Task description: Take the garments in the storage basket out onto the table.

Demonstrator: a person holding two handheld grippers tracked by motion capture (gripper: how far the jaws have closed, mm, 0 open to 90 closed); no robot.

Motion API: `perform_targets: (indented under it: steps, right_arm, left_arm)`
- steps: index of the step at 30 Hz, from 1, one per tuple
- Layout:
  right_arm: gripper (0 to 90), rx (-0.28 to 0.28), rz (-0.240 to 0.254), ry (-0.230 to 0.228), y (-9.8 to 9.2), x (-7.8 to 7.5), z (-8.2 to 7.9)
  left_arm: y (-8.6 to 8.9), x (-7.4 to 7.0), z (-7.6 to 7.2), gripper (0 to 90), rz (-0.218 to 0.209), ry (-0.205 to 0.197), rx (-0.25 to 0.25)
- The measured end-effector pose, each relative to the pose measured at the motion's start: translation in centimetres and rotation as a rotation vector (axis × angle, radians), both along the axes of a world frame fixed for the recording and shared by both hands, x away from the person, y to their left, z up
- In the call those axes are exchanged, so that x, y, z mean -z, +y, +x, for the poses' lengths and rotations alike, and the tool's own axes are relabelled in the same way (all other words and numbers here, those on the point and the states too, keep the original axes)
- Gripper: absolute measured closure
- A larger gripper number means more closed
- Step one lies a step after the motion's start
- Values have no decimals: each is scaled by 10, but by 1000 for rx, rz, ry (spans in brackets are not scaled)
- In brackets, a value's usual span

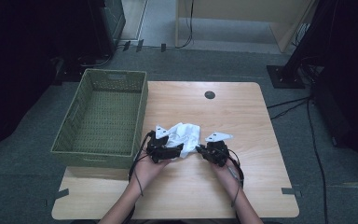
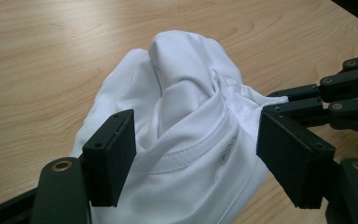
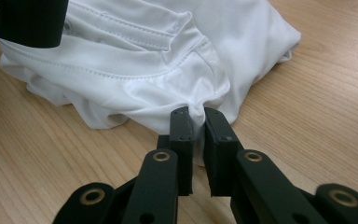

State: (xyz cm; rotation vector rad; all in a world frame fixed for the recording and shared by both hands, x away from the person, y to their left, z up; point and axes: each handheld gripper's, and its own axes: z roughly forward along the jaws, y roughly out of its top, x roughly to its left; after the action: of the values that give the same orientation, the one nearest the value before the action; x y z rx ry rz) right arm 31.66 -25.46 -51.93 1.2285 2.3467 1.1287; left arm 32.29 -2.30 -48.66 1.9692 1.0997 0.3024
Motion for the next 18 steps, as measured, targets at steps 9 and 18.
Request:
perform_targets:
  steps: [9,18]
  right_arm:
    - [852,46,13,11,-22,-5,-1]
    - [853,83,19,19,-42,-6,-8]
  left_arm:
    - [-1,4,-2,289,15,-21,17]
    - [1,11,-4,289,12,-10,22]
